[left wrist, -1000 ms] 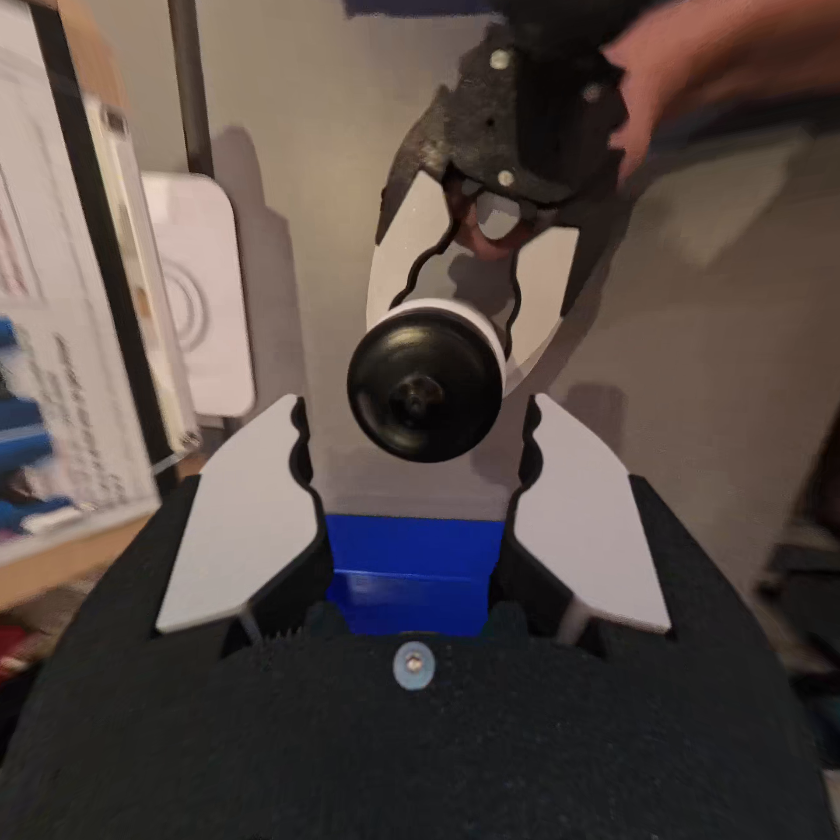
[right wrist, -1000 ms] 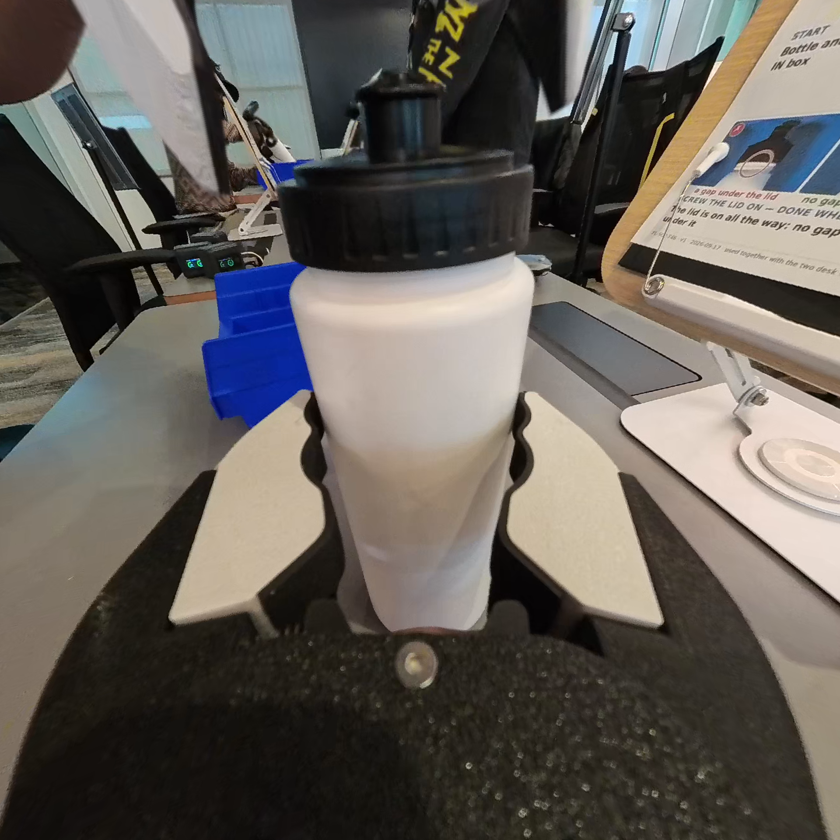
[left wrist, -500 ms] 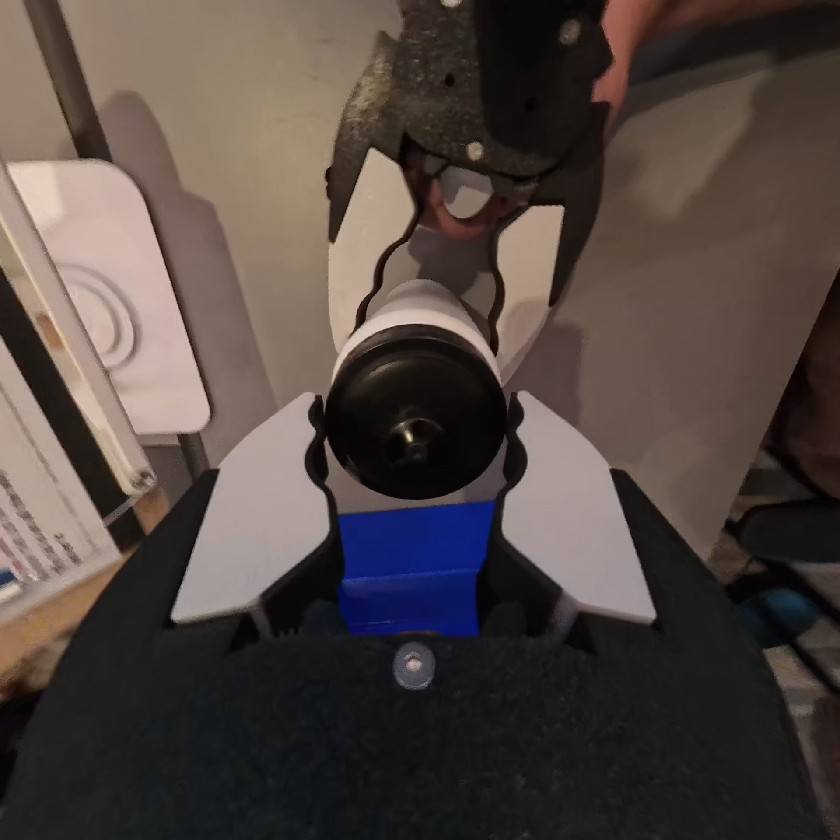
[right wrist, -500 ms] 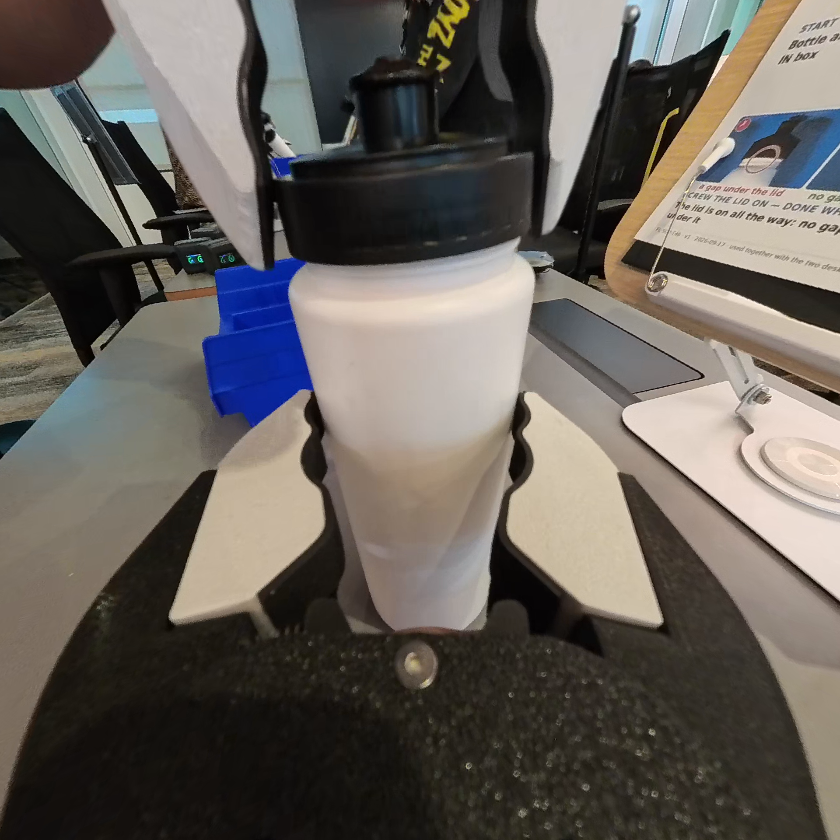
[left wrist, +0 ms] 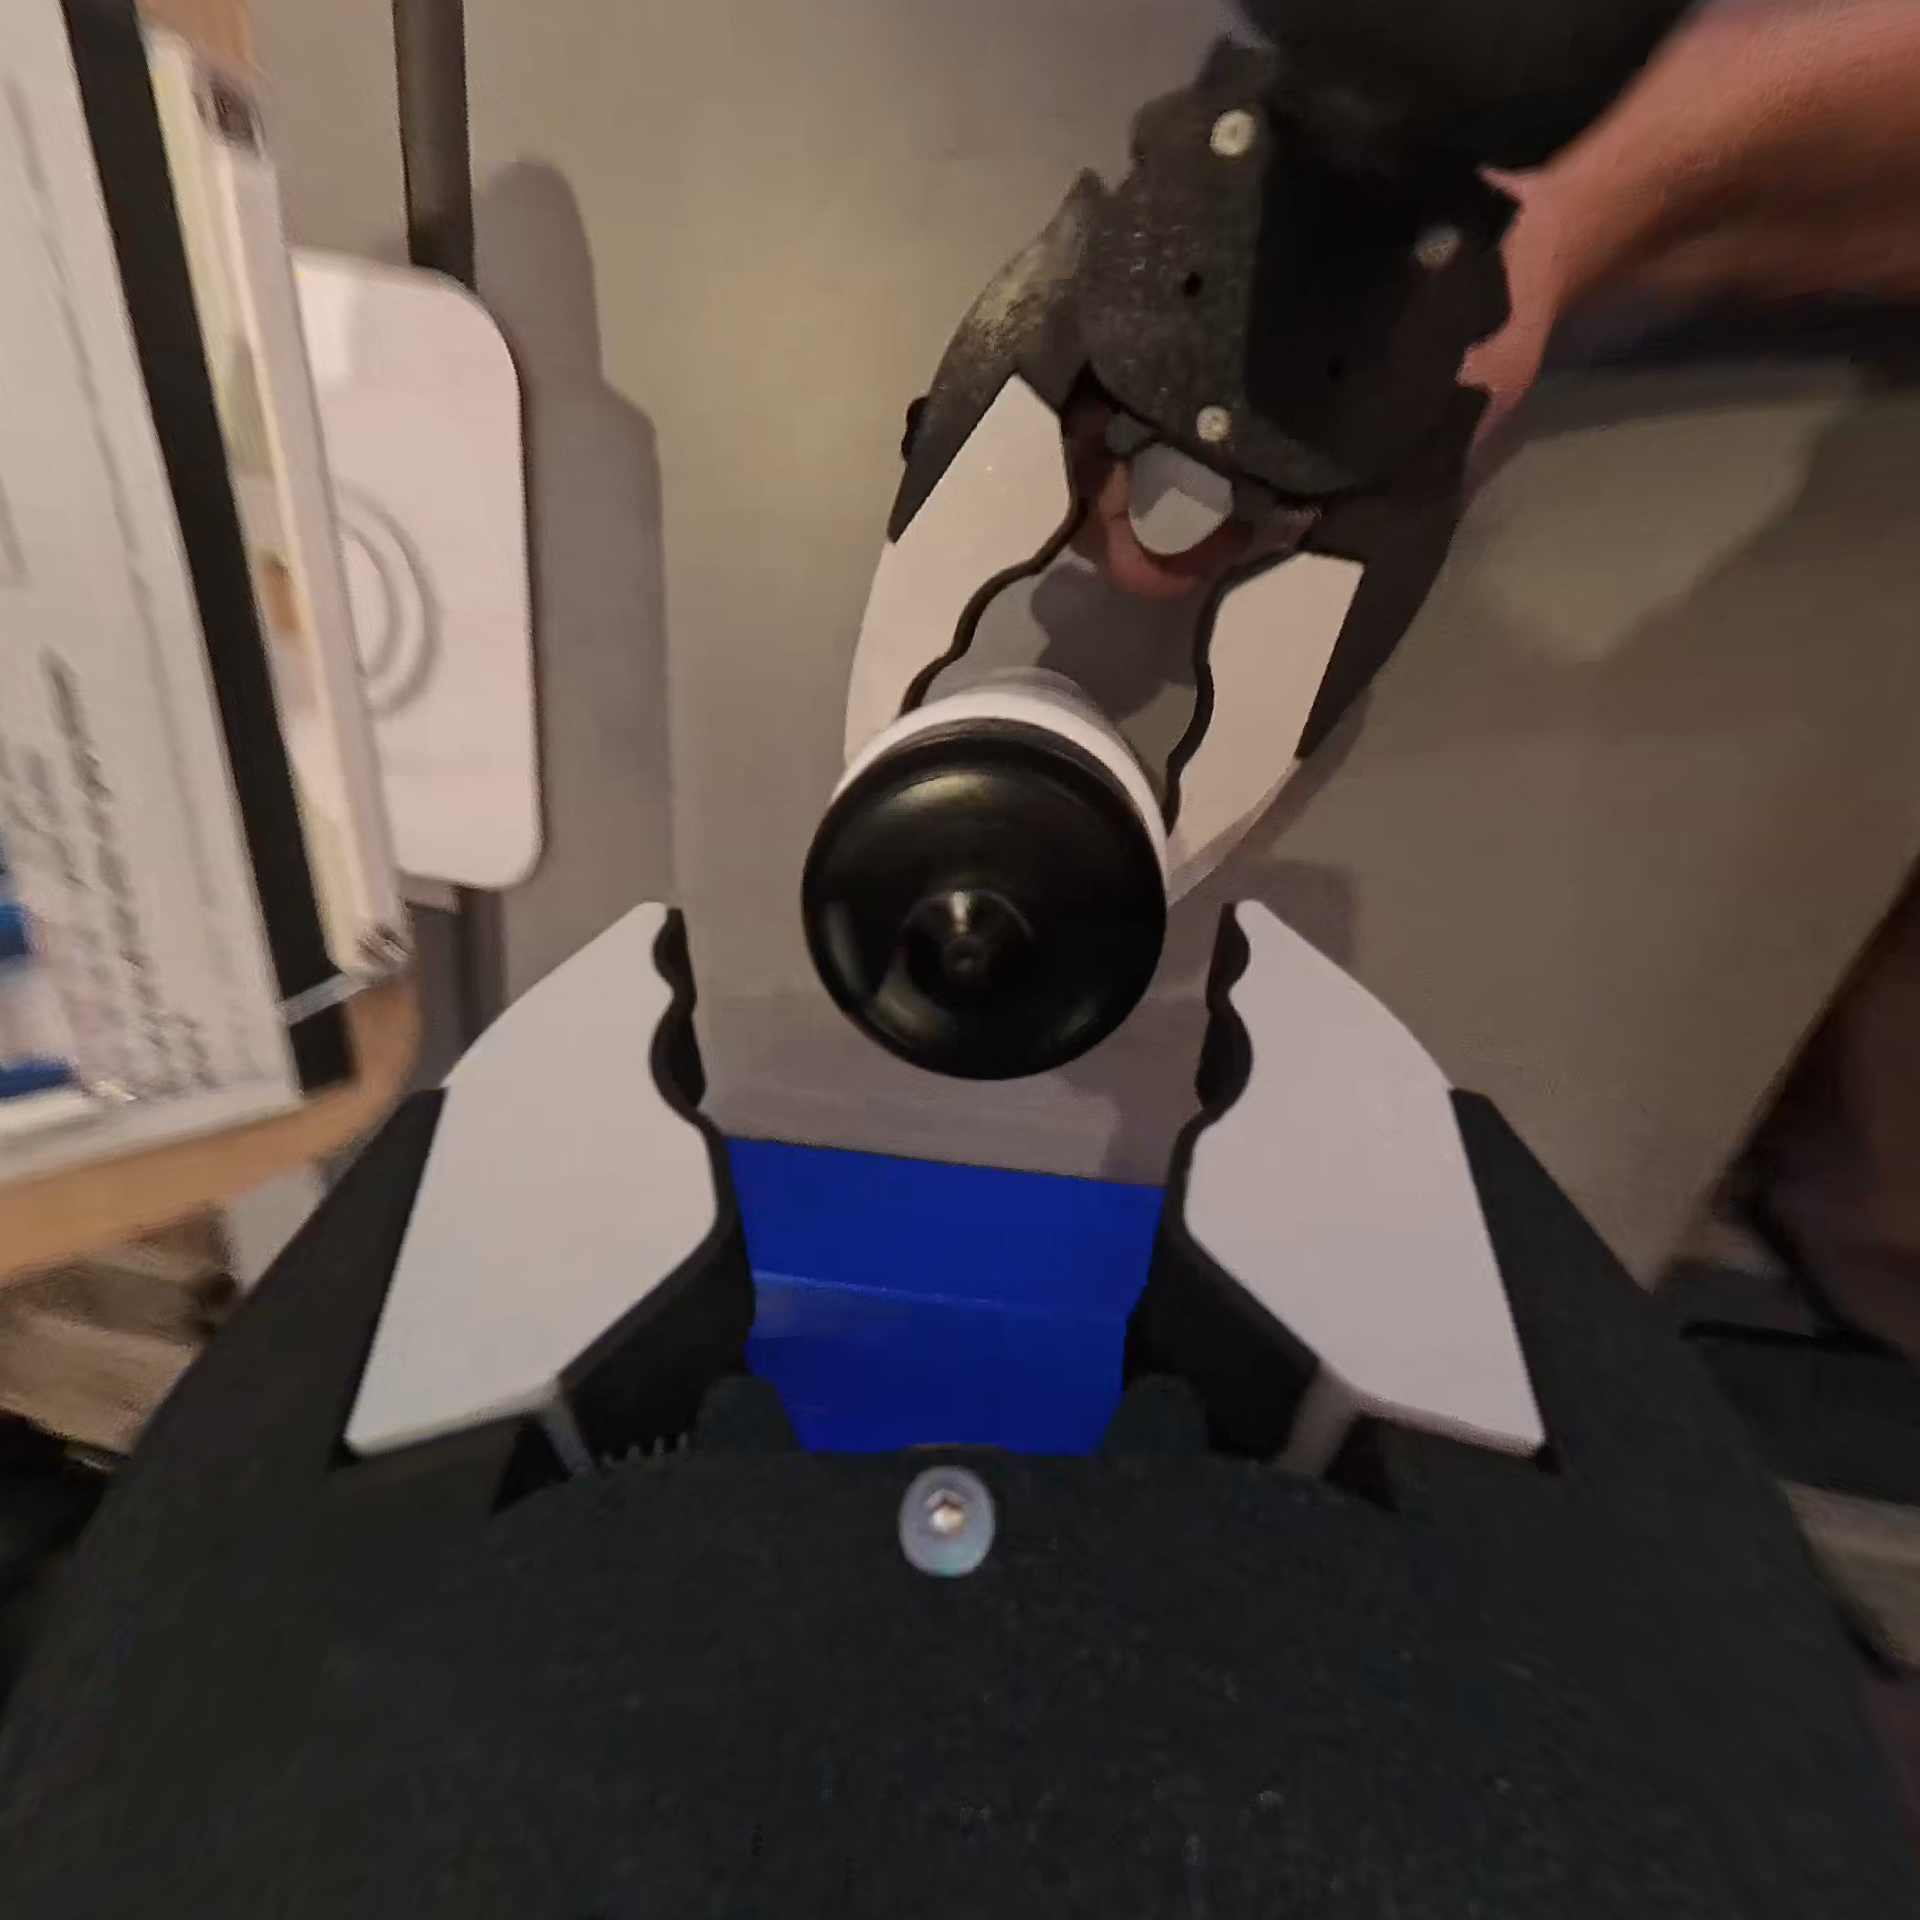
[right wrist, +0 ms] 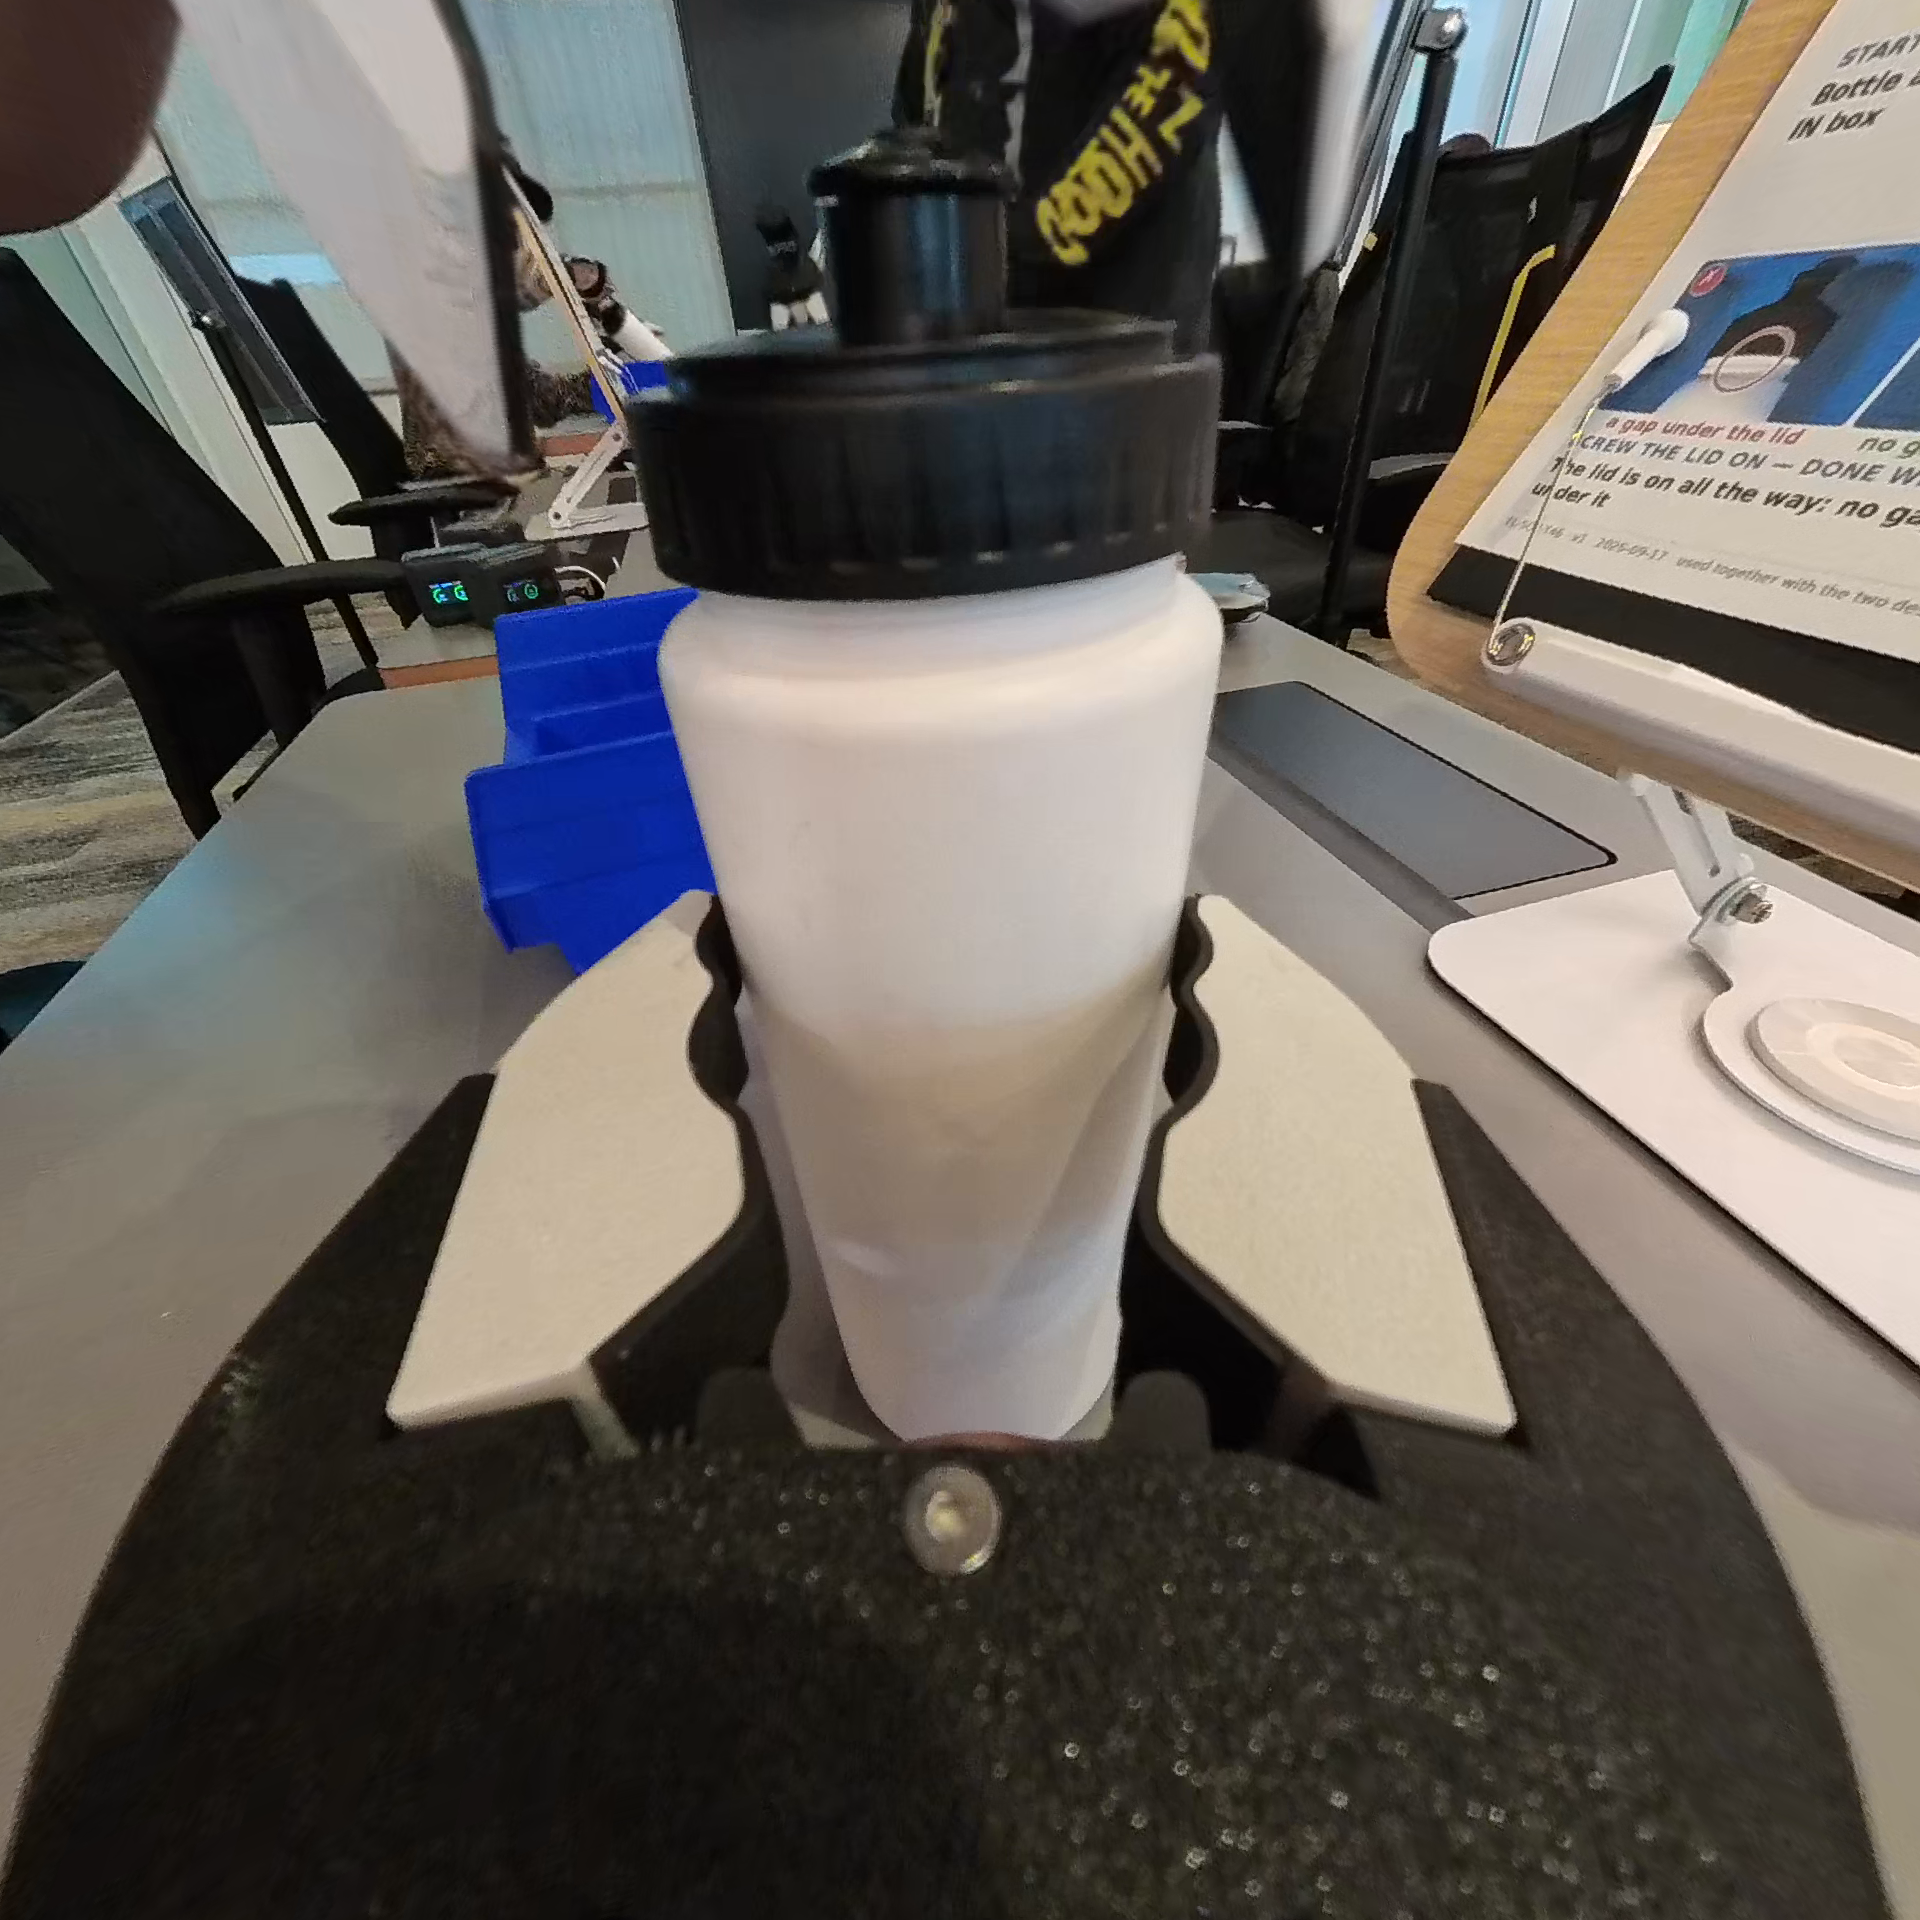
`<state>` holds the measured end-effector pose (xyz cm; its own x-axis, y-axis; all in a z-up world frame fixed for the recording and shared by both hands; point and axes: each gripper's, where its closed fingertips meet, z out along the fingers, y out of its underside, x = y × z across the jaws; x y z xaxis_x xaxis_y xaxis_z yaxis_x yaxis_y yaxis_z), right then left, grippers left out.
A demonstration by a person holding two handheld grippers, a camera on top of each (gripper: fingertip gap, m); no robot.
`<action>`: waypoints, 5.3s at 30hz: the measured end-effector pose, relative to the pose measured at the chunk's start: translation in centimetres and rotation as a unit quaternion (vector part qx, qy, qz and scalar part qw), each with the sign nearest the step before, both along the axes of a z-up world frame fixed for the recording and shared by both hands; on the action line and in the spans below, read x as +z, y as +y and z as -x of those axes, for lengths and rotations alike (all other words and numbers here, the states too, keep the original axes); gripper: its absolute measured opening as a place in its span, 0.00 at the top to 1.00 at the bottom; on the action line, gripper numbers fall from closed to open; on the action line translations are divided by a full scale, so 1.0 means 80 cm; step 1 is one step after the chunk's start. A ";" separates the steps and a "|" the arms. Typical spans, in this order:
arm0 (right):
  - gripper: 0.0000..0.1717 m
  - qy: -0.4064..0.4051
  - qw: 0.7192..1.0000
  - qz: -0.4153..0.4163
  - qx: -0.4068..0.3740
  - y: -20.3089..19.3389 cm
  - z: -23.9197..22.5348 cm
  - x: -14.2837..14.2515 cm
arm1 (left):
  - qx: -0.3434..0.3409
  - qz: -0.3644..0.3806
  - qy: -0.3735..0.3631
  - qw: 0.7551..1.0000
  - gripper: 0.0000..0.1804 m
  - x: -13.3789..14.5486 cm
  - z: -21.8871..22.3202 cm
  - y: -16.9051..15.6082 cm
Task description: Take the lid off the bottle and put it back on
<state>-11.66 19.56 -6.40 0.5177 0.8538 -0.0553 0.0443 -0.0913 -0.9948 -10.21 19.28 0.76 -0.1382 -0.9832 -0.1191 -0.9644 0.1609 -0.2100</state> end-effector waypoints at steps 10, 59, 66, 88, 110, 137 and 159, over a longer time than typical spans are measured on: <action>0.54 -0.002 1.000 0.000 0.002 -0.001 0.001 -0.001 | -0.139 0.049 0.054 0.988 0.58 -0.025 0.006 -0.007; 0.54 0.001 1.000 0.002 0.007 -0.002 0.008 -0.003 | 0.292 0.082 0.038 0.952 0.61 -0.015 0.020 -0.014; 0.54 -0.005 1.000 0.001 0.007 -0.003 0.007 -0.003 | 0.311 0.076 0.026 0.947 0.61 -0.016 0.019 -0.016; 0.54 -0.011 1.000 0.000 0.008 -0.005 0.008 -0.005 | -0.119 0.120 0.108 0.980 0.62 -0.011 0.017 -0.012; 0.54 -0.008 1.000 0.000 0.008 -0.004 0.009 -0.006 | 0.234 0.010 -0.133 0.963 0.62 0.061 0.024 -0.009; 0.55 0.023 1.000 -0.016 -0.011 0.002 0.009 -0.003 | 0.450 -0.048 -0.500 0.738 0.62 -0.087 0.106 -0.079; 0.54 -0.107 0.913 0.016 -0.394 -0.074 -0.303 0.282 | 0.378 -0.055 -0.524 0.761 0.62 -0.093 0.105 -0.110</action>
